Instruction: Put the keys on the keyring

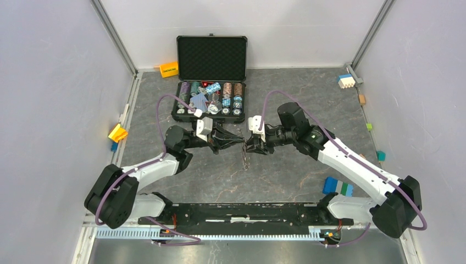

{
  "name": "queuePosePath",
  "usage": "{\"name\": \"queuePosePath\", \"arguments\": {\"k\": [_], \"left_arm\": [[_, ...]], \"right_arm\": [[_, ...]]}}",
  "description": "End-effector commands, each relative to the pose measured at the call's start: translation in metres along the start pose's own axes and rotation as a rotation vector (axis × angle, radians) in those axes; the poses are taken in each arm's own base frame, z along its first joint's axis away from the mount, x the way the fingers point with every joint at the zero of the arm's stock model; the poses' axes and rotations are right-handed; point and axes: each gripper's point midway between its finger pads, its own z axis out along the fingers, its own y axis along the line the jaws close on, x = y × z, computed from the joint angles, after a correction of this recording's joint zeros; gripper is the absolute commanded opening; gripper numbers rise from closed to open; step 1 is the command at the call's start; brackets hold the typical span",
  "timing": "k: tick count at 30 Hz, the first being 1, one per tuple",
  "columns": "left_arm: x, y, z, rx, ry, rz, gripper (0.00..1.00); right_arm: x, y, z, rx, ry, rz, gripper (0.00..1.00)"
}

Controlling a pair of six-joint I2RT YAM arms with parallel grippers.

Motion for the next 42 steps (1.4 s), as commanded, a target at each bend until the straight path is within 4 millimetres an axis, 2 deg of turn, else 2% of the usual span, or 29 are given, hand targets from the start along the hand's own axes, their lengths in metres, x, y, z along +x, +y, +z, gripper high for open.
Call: {"name": "queuePosePath", "arguments": {"k": [1, 14, 22, 27, 32, 37, 42], "left_arm": [[-0.012, -0.002, 0.001, 0.003, -0.048, 0.012, 0.02], [-0.02, 0.004, 0.002, -0.036, -0.104, -0.025, 0.02], [-0.018, 0.008, 0.002, -0.055, -0.111, -0.022, 0.02], [-0.013, 0.01, 0.002, -0.057, -0.103, -0.021, 0.02], [-0.012, 0.007, 0.002, -0.044, -0.099, -0.019, 0.02], [-0.011, 0.007, 0.003, -0.033, -0.099, -0.03, 0.02], [-0.012, 0.005, 0.003, -0.026, -0.098, -0.034, 0.02]], "right_arm": [[-0.021, -0.014, -0.002, 0.048, -0.052, -0.028, 0.31], [-0.014, -0.012, -0.001, 0.077, -0.07, -0.021, 0.06], [-0.013, -0.002, 0.004, 0.022, -0.087, -0.009, 0.01], [-0.013, 0.0, 0.001, 0.027, -0.084, -0.03, 0.08], [-0.01, -0.002, -0.006, 0.074, -0.074, -0.058, 0.26], [-0.005, 0.001, -0.003, 0.062, -0.075, -0.051, 0.38], [-0.003, -0.005, 0.001, 0.077, -0.072, -0.025, 0.44]]}}
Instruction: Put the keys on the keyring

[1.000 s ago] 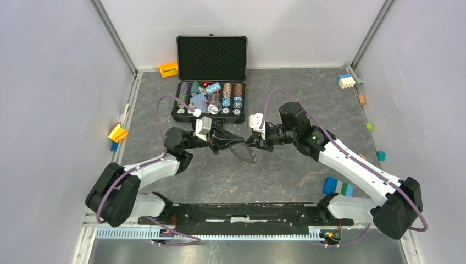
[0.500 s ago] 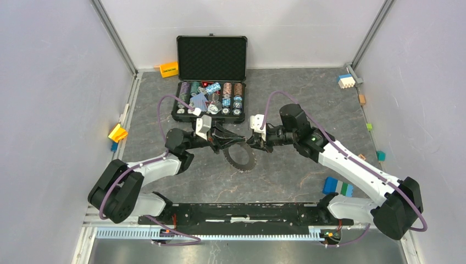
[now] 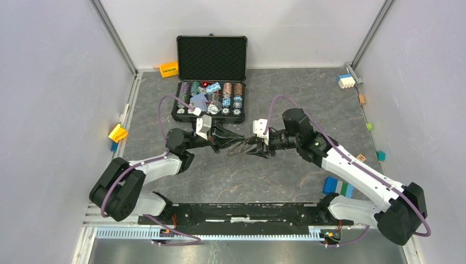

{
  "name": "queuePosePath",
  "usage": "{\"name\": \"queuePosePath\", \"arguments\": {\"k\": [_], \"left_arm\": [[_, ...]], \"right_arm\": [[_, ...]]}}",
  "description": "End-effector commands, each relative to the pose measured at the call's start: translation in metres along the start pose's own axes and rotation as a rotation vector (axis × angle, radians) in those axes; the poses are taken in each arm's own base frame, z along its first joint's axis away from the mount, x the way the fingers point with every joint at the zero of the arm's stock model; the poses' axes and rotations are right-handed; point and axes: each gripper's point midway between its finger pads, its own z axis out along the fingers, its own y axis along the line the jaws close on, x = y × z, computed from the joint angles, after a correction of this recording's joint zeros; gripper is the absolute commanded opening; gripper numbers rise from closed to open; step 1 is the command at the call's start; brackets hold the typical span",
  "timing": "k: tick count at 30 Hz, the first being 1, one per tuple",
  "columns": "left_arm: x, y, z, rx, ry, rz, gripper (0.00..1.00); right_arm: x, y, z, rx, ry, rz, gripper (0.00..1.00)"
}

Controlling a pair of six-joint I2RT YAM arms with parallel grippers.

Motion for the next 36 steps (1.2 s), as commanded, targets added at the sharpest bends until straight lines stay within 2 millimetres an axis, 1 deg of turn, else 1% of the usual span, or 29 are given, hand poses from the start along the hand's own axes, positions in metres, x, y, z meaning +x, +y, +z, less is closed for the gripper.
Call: {"name": "queuePosePath", "arguments": {"k": [1, 2, 6, 10, 12, 17, 23, 27, 36], "left_arm": [[-0.015, -0.003, 0.002, 0.017, -0.047, 0.032, 0.02], [-0.015, -0.003, 0.003, 0.018, -0.048, 0.031, 0.02], [-0.015, -0.004, 0.003, 0.023, -0.048, 0.025, 0.02], [-0.016, -0.004, 0.003, 0.023, -0.051, 0.024, 0.02], [-0.017, -0.005, 0.003, 0.026, -0.053, 0.025, 0.02], [-0.017, -0.005, 0.003, 0.028, -0.054, 0.024, 0.02], [-0.017, -0.006, 0.002, 0.028, -0.055, 0.026, 0.02], [-0.017, -0.006, 0.002, 0.026, -0.055, 0.029, 0.02], [-0.012, -0.002, 0.001, 0.012, -0.04, 0.052, 0.02]], "right_arm": [[-0.052, -0.023, -0.004, 0.057, -0.097, -0.075, 0.45], [-0.01, -0.008, 0.005, 0.021, -0.03, -0.005, 0.46], [-0.01, -0.011, 0.006, 0.029, -0.027, 0.003, 0.51], [-0.01, -0.01, 0.008, 0.018, -0.03, 0.009, 0.52], [-0.009, -0.011, 0.008, 0.023, -0.026, 0.01, 0.49], [-0.009, -0.014, 0.01, 0.024, -0.022, 0.011, 0.34], [-0.01, -0.017, 0.009, 0.042, -0.022, -0.006, 0.14], [-0.01, -0.018, 0.004, 0.065, -0.018, -0.027, 0.0], [-0.01, -0.017, -0.01, 0.103, 0.005, -0.088, 0.0]]}}
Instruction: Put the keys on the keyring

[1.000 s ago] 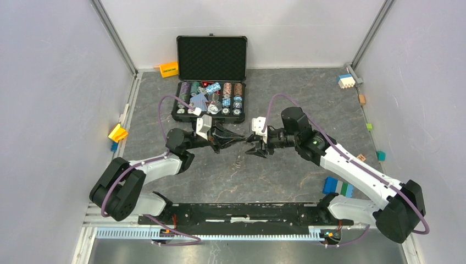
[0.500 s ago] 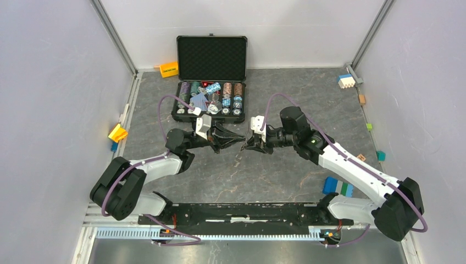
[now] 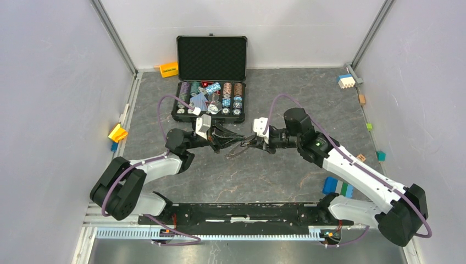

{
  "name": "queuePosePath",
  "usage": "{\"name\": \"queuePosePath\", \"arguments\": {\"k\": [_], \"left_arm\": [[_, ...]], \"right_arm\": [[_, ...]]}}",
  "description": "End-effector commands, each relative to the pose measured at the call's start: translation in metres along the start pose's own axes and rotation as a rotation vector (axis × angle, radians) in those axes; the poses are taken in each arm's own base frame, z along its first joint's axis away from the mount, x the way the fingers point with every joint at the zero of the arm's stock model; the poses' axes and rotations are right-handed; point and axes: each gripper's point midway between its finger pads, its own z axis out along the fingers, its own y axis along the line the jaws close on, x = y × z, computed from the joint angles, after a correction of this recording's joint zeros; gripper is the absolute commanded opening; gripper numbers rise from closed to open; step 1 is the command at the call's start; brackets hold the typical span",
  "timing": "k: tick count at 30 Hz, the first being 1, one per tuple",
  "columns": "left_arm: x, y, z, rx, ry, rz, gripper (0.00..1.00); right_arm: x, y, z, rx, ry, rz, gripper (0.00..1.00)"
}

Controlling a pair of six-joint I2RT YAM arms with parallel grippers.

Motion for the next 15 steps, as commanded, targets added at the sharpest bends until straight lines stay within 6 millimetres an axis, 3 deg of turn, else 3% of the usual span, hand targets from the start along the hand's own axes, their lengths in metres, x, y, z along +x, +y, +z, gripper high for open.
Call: {"name": "queuePosePath", "arguments": {"k": [1, 15], "left_arm": [[-0.0098, -0.0016, 0.0005, 0.007, -0.027, 0.068, 0.02], [-0.0029, -0.0038, -0.0013, 0.027, 0.003, 0.098, 0.02]], "right_arm": [[-0.009, -0.0032, -0.0101, 0.037, -0.006, -0.07, 0.0], [-0.0109, -0.0074, -0.0189, 0.063, 0.02, -0.088, 0.0]]}}
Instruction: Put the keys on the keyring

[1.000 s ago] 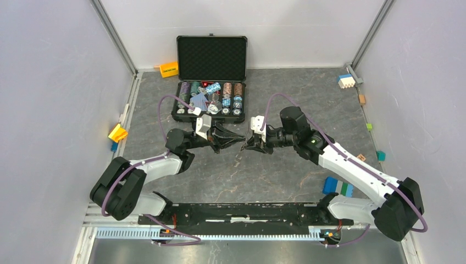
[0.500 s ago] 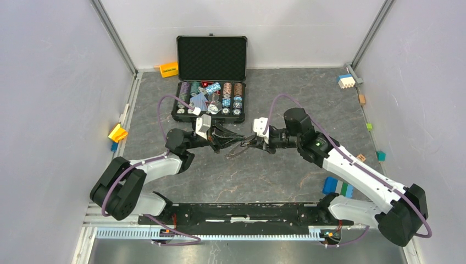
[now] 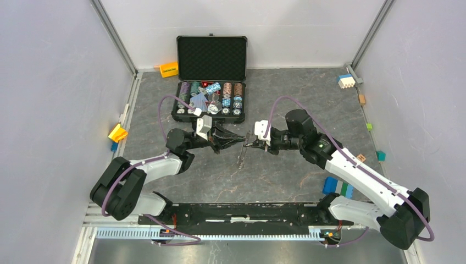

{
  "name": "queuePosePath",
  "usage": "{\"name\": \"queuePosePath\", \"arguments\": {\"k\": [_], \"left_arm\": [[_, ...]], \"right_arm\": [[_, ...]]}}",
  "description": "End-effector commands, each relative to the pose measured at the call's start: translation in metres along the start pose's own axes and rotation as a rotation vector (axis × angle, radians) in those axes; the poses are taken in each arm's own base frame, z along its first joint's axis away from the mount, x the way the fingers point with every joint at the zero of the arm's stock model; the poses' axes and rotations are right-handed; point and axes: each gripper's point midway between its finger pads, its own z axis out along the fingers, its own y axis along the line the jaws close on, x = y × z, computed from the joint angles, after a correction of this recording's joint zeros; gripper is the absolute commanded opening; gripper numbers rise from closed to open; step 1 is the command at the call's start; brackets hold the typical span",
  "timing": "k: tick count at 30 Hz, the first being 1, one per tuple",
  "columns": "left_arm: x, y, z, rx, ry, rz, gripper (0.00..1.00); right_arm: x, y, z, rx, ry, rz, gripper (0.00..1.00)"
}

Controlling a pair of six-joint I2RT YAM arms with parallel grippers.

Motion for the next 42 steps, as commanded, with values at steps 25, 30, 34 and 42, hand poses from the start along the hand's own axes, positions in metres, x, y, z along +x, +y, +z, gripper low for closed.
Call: {"name": "queuePosePath", "arguments": {"k": [25, 30, 34, 42], "left_arm": [[0.008, -0.004, -0.003, 0.051, 0.061, 0.136, 0.02], [0.01, -0.004, -0.004, 0.054, 0.071, 0.146, 0.02], [0.01, -0.004, -0.004, 0.056, 0.076, 0.156, 0.02], [0.013, -0.005, -0.005, 0.063, 0.089, 0.163, 0.02]], "right_arm": [[-0.044, -0.018, -0.017, 0.039, -0.042, -0.054, 0.0], [-0.049, -0.02, -0.019, 0.038, -0.039, -0.058, 0.0], [-0.048, -0.02, -0.019, 0.036, -0.034, -0.053, 0.0], [-0.051, -0.023, -0.022, 0.051, -0.031, -0.052, 0.0]]}}
